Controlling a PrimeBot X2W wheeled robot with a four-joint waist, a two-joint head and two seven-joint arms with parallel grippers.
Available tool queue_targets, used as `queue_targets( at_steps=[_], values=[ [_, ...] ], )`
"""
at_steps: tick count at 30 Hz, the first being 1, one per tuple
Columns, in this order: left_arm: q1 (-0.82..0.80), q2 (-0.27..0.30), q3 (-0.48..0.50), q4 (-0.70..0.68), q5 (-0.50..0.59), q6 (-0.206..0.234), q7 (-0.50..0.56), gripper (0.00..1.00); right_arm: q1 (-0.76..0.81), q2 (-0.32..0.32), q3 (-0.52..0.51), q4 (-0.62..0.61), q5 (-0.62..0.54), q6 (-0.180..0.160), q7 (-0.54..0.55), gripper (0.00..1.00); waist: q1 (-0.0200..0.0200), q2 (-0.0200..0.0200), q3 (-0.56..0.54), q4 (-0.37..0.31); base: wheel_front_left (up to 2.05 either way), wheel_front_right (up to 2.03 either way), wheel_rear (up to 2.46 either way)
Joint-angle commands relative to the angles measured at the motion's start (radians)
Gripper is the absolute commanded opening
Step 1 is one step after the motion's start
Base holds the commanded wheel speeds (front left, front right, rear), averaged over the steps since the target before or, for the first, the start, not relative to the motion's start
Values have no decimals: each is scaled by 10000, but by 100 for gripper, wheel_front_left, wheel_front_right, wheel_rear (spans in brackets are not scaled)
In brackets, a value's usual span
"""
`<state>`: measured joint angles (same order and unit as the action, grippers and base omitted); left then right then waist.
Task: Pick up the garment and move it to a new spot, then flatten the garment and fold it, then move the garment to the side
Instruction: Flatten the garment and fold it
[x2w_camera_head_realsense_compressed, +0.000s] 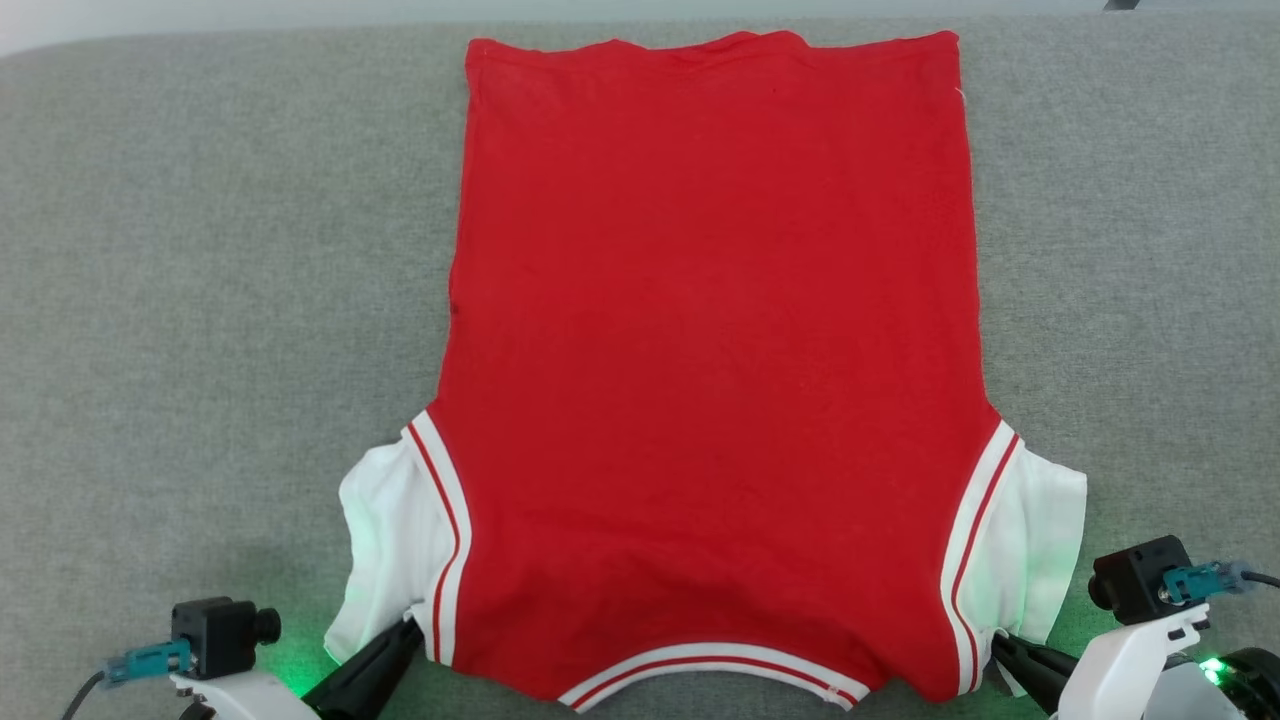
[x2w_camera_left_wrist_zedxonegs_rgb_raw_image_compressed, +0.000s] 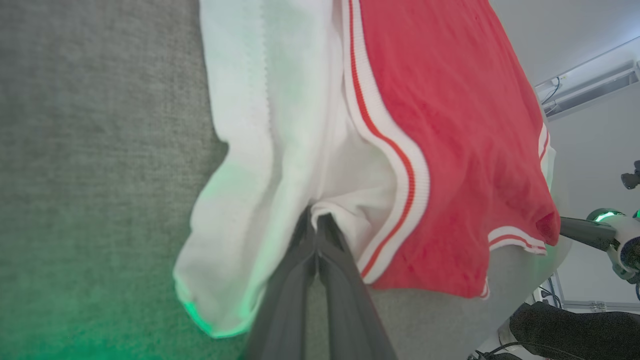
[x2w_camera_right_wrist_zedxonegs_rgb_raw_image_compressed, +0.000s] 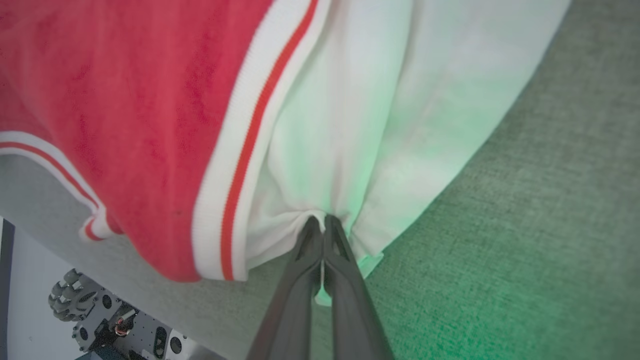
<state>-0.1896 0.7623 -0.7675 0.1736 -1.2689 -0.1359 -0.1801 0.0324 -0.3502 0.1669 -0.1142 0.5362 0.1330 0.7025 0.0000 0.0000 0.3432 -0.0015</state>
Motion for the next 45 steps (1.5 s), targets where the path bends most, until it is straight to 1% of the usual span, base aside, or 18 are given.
queue_targets(
  at_steps=[1, 2, 5, 7, 10, 13, 16, 18, 22, 26, 30, 33, 35, 39, 42, 45],
  values=[
    [-77, -144, -115, 304, -103, 124, 78, 0, 70, 226, 90, 486, -44, -41, -70, 77, 0, 0, -57, -47, 0, 0, 0],
    [-76, -150, -144, 304, -122, 119, 66, 0, 36, 240, 4, 370, -66, -40, -147, 100, 0, 0, -98, -64, 0, 0, 0],
    [-33, -110, -216, 186, -162, 110, -20, 0, 0, 172, -413, -301, -213, -41, -263, 100, 0, 0, -198, -111, 0, 0, 0],
    [1, -56, -248, 95, -125, 105, -97, 0, 61, 305, -810, -968, 39, -30, -79, 100, 0, 0, -237, -140, 0, 0, 0],
    [5, -23, -302, -78, -67, 83, -174, 0, -70, 293, -1690, -2176, 195, -23, 433, 100, 0, 0, -242, -113, 0, 0, 0],
    [-99, 1, -375, -273, 32, 68, -214, 0, -570, 322, -2536, -3204, 387, -23, 1101, 100, 0, 0, -170, -7, 0, 0, 0],
    [-304, 12, -429, -472, 130, 67, -218, 0, -1517, 297, -3009, -3638, 456, -23, 1859, 100, 0, 0, -19, 161, 0, 0, 0],
    [-475, 26, -459, -590, 206, 66, -181, 0, -2451, 184, -3050, -3421, 460, -23, 2257, 100, 0, 0, 123, 294, 0, 0, 0],
    [-837, 113, -506, -841, 352, 67, -128, 0, -4844, 129, -2706, -2101, 223, -23, 2800, 100, 0, 0, 527, 585, 0, 0, 0],
    [-1214, 180, -486, -1068, 389, 66, -148, 0, -7277, 349, -2340, -93, -436, -23, 3244, 100, 0, 0, 1061, 930, 0, 0, 0],
    [-1615, 74, -560, -1305, 309, 66, -187, 0, -9370, 525, -2341, 2162, -1569, -23, 3351, 100, 0, 0, 1695, 1335, 0, 0, 0],
    [-1934, 6, -770, -1446, 373, 66, -197, 0, -10717, 469, -2417, 3705, -2449, -23, 3312, 100, 0, 0, 2185, 1677, 0, 0, 0],
    [-2147, -21, -912, -1457, 399, 67, -228, 0, -11545, 490, -2719, 4598, -3005, -23, 3233, 100, 0, 0, 2508, 1888, 0, 0, 0],
    [-2577, 0, -1099, -1459, 363, 106, -352, 0, -12807, 704, -3347, 6123, -4065, -23, 3158, 100, 0, 0, 3080, 2170, 0, 0, 0],
    [-2794, 35, -1269, -1412, 294, 139, -428, 0, -13301, 835, -3459, 7020, -4665, -23, 3189, 100, 0, 0, 3318, 2276, 0, 0, 0],
    [-2894, 62, -1417, -1290, 193, 175, -521, 0, -13551, 976, -3408, 7660, -4894, -23, 3298, 100, 0, 0, 3432, 2306, 0, 0, 0]
  ],
)
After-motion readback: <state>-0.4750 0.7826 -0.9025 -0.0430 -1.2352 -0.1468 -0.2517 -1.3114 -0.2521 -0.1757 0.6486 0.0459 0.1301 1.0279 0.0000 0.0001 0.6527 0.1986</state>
